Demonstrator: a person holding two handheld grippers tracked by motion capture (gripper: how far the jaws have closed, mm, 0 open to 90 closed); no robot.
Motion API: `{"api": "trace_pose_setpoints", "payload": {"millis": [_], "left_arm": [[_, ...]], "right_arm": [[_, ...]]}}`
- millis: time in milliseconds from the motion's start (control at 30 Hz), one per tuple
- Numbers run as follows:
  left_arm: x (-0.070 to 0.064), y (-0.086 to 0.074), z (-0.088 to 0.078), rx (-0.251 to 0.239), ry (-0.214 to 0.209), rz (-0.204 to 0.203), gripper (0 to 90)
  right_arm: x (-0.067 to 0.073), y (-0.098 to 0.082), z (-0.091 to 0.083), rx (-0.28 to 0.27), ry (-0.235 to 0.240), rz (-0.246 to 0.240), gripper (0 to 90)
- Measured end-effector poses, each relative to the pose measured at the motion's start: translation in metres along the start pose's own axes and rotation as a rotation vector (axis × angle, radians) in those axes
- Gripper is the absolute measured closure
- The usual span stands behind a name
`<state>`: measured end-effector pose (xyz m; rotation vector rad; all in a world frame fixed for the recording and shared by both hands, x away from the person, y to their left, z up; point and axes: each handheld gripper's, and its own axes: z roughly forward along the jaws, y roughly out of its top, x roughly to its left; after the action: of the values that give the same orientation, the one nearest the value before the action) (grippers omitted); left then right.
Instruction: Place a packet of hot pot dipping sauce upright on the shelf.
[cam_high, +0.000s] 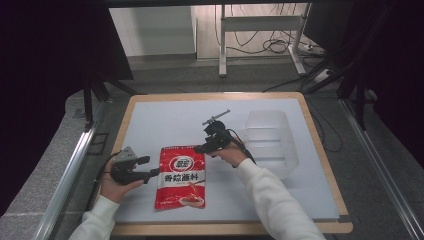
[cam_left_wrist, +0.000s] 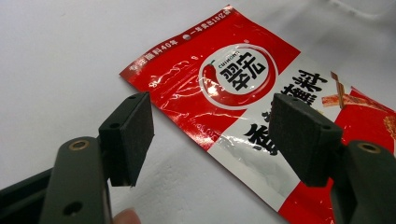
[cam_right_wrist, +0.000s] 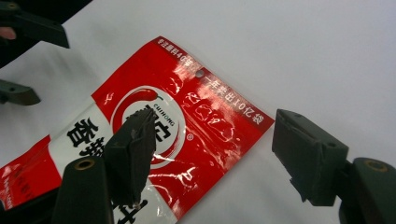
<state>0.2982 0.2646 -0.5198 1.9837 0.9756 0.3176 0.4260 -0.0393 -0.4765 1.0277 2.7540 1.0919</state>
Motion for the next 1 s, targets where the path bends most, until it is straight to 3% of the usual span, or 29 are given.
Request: {"api": "trace_pose_setpoints", "payload": {"millis": [433,600,1000], "left_arm": [[0.0,0.0,0.001,0.0,0.001,0.004,30.6],[0.0,0.001,0.0,-0.001,-0.001,0.006,30.5],[0.0,0.001,-0.001,-0.006,-0.001,0.003,30.4]], "right_arm": [[-0.017,0.011,0.03,0.098,-0.01,0.021,42.5],[-0.026,0.014,0.037,0.102,-0.018,0.05,45.9],[-0.042,0.012,0.045,0.116,0.027,0.097,57.8]]}}
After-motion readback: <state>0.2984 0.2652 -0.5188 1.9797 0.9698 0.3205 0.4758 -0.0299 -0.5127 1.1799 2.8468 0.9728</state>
